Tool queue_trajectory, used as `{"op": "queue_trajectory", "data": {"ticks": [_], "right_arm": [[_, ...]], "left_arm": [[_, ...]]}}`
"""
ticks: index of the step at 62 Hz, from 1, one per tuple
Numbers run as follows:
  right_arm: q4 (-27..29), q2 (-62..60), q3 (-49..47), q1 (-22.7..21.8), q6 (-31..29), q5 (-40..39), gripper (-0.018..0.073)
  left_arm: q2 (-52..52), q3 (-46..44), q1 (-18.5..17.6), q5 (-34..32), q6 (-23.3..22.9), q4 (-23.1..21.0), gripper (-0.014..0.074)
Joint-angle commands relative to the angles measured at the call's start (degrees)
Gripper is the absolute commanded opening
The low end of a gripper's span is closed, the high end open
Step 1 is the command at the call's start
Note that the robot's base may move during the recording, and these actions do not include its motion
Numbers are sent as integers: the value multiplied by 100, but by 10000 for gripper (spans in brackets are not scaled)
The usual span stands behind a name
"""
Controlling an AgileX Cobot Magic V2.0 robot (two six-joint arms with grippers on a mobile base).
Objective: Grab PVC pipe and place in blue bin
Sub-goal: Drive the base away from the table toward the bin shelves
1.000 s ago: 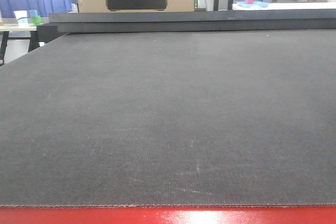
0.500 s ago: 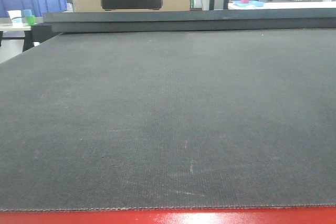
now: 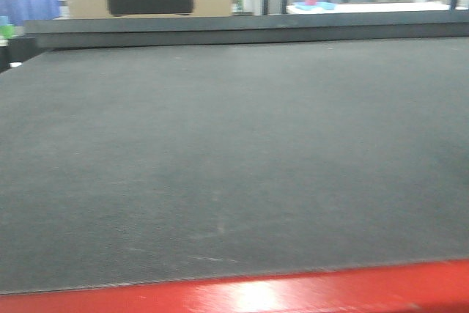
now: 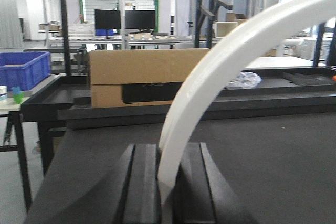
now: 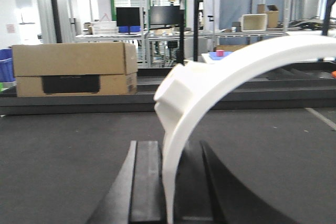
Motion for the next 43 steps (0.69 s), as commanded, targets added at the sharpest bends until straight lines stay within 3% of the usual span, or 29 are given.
{"op": "queue_trajectory", "data": {"ticks": [1, 43], "right_arm": [[-33, -16, -16, -39, -12, -108, -162], [-33, -16, -16, -39, -12, -108, -162]], "left_arm": [[-29, -8, -28, -141, -4, 6, -111], [-29, -8, -28, -141, -4, 6, -111]]}}
